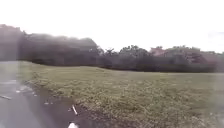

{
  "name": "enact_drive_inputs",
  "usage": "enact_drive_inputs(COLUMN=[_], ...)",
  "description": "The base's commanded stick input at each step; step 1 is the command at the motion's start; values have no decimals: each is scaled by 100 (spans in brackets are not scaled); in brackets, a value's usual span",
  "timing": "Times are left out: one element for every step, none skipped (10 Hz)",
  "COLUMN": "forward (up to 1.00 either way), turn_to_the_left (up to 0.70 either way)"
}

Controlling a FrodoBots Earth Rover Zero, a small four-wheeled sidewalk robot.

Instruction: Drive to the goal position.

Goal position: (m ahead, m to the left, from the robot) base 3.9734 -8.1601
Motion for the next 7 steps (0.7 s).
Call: enact_drive_inputs(forward=[100,100,100,100,100,100,100], turn_to_the_left=[0,0,0,0,0,0,0])
